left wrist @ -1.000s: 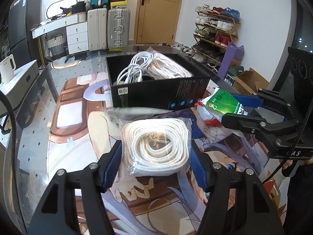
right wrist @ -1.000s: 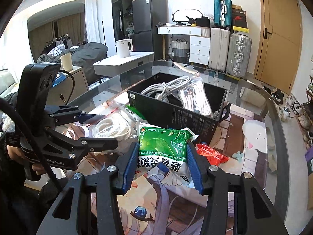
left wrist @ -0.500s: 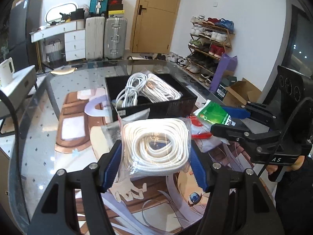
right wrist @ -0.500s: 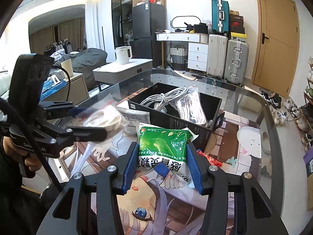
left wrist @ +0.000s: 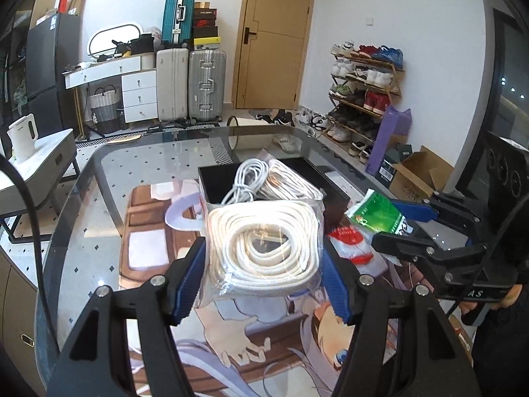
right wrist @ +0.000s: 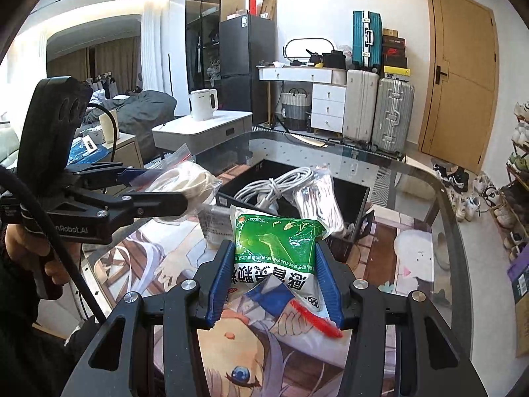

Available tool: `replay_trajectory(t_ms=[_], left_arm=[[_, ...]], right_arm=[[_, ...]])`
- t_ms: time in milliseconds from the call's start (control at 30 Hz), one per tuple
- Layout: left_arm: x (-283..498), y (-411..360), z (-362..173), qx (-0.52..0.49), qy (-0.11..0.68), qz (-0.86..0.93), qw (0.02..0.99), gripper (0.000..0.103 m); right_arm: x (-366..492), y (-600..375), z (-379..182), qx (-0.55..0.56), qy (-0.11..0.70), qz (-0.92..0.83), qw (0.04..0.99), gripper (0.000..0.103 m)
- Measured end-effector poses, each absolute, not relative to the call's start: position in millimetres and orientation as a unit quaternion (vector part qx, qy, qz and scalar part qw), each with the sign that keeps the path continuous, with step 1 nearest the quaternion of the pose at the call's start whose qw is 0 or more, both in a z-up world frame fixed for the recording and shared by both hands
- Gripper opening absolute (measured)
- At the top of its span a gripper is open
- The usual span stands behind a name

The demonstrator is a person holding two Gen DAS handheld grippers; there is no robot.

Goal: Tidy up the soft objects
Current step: 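Lift rope zip bag with left tool while right tool lifts green packet, then lower both items into black box and open right then left tool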

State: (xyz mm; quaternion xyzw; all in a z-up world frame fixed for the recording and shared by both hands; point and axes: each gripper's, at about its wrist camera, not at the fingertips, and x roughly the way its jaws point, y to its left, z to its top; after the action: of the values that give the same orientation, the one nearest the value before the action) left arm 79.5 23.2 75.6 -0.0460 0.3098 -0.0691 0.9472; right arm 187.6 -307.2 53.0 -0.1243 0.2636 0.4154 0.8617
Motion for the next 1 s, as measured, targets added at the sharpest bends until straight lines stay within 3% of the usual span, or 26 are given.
replay_trajectory(t_ms=[1000], left_arm=[[124.7, 52.1, 86.7, -0.059, 0.294, -0.061, 0.952, 0.065]], right_arm=[[245.8, -272.7, 81.0, -0.113, 0.264, 0.401, 0.870, 0.049]])
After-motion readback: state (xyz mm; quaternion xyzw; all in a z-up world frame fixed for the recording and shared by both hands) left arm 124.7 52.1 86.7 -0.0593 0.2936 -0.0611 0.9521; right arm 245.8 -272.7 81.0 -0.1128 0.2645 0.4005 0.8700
